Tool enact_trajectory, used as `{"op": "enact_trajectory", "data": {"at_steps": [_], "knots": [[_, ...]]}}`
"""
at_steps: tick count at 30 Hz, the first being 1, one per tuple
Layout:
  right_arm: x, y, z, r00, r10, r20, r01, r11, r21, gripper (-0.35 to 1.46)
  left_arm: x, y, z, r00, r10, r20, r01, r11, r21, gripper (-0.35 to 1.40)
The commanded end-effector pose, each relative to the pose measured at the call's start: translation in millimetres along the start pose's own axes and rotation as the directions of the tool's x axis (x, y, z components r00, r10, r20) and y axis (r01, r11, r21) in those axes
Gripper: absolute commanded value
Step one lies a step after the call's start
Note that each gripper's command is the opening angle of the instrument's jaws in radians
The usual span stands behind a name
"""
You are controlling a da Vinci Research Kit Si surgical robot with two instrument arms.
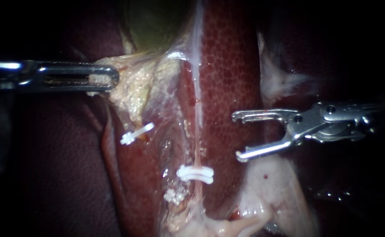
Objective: Going back second clip right tube
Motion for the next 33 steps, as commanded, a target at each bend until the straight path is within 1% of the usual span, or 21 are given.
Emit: {"op": "enact_trajectory", "data": {"at_steps": [1, 5, 9, 15, 19, 25, 33], "knots": [[0.0, 0.0, 0.0, 1.0, 0.0, 0.0, 0.0, 1.0, 0.001, 0.6, 0.3, 0.0, 0.4, 1.0, 0.002, 0.005, -0.002, 1.0, -0.005, -0.33], [-0.1, 0.0, -0.1, 1.0, 0.0, 0.0, 0.0, 1.0, 0.0, 0.6, 1.9, 0.6, 2.3, 0.9998, 0.018, -0.01, -0.018, 1.0, -0.007, -0.32], [-0.1, 0.1, -0.1, 1.0, 0.0, 0.0, 0.0, 1.0, 0.001, 0.6, 3.3, 1.4, 4.4, 0.9994, 0.016, -0.032, -0.016, 1.0, -0.001, -0.32], [-0.2, 0.0, -0.2, 1.0, 0.0, -0.003, 0.0, 1.0, 0.001, 0.6, 4.1, 1.4, 6.8, 0.9988, 0.016, -0.045, -0.016, 1.0, 0.005, -0.32], [-0.1, 0.0, -0.2, 1.0, 0.0, -0.006, 0.0, 1.0, 0.0, 0.6, 4.5, 1.3, 7.8, 0.9986, 0.013, -0.052, -0.012, 1.0, 0.007, -0.32], [-0.1, 0.0, -0.2, 1.0, 0.001, -0.018, -0.001, 1.0, 0.0, 0.6, 4.7, 1.2, 8.1, 0.9983, 0.015, -0.057, -0.014, 1.0, 0.012, -0.32], [-0.1, 0.0, -0.2, 1.0, -0.005, -0.017, 0.005, 1.0, 0.0, 0.6, 4.7, 1.2, 8.0, 0.9983, 0.015, -0.057, -0.014, 1.0, 0.013, -0.3]]}}
